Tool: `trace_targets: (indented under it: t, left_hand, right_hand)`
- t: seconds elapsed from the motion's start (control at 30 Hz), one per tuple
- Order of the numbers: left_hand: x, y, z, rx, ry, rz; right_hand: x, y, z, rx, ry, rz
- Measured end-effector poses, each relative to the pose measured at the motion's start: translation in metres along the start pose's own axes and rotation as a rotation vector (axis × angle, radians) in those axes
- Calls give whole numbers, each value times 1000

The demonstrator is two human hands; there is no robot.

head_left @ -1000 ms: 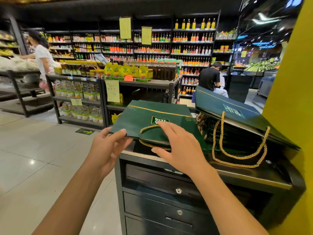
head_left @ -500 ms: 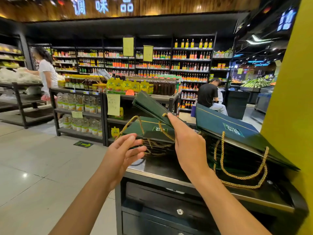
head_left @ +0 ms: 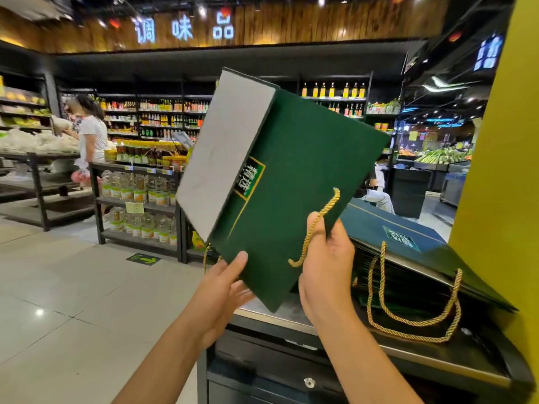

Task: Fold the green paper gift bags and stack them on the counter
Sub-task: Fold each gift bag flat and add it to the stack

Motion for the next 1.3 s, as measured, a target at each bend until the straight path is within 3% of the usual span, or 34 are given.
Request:
trace_targets:
  t: [0.23, 0.33, 0.47, 0.57, 0.83, 0.9, 1.0, 1.17, 1.23, 1.3]
  left_hand:
    - [-2, -13, 40, -237, -282, -167]
    - [-5, -23, 60, -156, -354, -196]
    - [-5, -24, 86, 36, -431, -160]
    - [-4, -19, 98, 149, -439, -140]
    - [5, 3, 111, 416, -484, -30]
    - [6, 3, 107, 471, -505, -49]
    - [12, -1, 106, 630, -524, -101]
    - [14, -14, 93, 1300, -639, -157]
    - [7, -21, 75, 1457, -675, -347]
    - [3, -25, 47, 1364, -495, -515]
  right_hand:
    - [-2, -27, 5, 4, 180, -236]
    - [-5, -31, 13, -113, 321, -340]
    - [-13, -33, 32, -487, 498, -435]
    - [-14, -31, 44, -695, 548, -357]
    - [2, -45, 58, -1004, 540, 263]
    - [12, -65, 65, -1160, 645, 261]
    - [14, -90, 79, -1226, 760, 104]
    - [12, -98, 84, -1210, 760, 78]
    - [11, -98, 83, -1209, 753, 78]
    - [11, -98, 83, -1210, 753, 80]
Point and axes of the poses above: each hand's wrist, its own x-axis towards the middle knuckle, its own z-axis out of the back of the hand, y = z × x, the point moved 4 cm from there along x, towards the middle knuckle, and after that the axes turned 4 degrees about x, right-handed, at the moved point
